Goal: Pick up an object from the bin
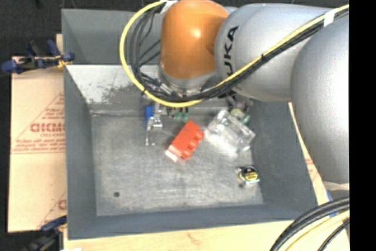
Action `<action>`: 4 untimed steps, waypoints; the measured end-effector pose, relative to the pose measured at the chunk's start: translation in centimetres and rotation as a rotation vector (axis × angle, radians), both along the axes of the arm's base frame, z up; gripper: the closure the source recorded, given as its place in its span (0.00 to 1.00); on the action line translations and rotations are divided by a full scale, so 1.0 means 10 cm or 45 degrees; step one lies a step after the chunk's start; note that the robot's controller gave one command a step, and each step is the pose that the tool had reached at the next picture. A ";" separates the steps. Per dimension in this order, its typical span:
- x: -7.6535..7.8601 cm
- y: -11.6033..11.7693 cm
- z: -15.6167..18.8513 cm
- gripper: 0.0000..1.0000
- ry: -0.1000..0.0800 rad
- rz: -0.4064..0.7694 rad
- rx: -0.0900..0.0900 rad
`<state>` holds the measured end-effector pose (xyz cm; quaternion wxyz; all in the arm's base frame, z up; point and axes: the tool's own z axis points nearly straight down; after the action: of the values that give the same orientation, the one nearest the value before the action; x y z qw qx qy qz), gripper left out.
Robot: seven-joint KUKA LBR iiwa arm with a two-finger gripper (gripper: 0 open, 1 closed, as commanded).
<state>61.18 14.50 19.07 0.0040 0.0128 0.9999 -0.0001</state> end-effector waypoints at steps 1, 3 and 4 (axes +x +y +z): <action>0.24 -0.62 -0.43 0.00 0.009 0.146 -0.004; -0.03 -0.74 -0.88 0.00 0.006 0.343 0.000; -0.27 -1.52 -1.16 0.00 -0.010 0.700 -0.003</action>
Offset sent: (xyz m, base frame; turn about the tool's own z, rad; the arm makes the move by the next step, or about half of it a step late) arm 0.0230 -0.0566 -0.0417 -0.1199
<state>58.51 -0.67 7.51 0.0079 -0.2592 0.9658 -0.0002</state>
